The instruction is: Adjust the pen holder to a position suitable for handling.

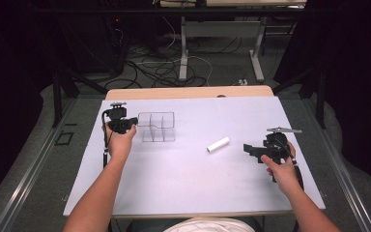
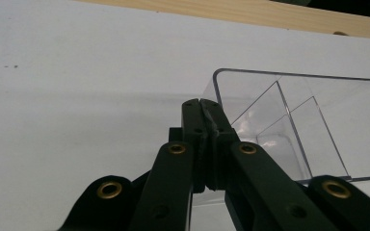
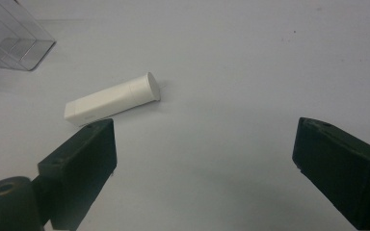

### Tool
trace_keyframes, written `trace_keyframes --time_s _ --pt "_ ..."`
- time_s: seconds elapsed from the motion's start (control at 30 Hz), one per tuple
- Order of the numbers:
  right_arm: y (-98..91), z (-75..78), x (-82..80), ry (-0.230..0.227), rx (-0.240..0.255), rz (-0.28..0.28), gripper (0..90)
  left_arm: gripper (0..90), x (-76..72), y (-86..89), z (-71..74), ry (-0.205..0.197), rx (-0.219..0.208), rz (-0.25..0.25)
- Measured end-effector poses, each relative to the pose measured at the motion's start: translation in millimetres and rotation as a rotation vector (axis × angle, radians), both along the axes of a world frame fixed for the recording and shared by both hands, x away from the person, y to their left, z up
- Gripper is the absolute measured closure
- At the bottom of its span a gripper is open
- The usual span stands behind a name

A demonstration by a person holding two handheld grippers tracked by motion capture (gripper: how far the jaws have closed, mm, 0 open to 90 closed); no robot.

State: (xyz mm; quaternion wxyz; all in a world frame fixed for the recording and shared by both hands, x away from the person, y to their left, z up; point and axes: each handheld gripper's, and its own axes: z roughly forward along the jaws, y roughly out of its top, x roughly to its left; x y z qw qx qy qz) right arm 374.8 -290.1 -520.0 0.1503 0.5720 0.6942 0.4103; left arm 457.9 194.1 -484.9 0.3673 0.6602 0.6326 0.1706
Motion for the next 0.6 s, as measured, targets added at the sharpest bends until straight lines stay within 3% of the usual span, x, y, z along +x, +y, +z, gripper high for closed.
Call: trace_keyframes --time_s 0.27,0.33,0.37,0.6 --pt "0.4 -0.3 0.0 0.005 0.001 0.003 7.7 90.0 3.1 -28.7 -2.9 -0.034 0.001 -0.041" --pt "0.4 -0.5 0.0 0.005 0.000 0.005 7.8 90.0 5.1 -34.9 -2.4 -0.026 0.001 -0.064" --pt "0.5 -0.6 0.1 0.005 -0.001 0.005 7.8 90.0 6.5 -39.3 -3.5 -0.043 0.005 -0.061" --pt "0.9 -1.3 0.3 0.011 0.001 0.006 7.8 90.0 10.6 -68.7 -3.3 -0.042 0.000 -0.104"
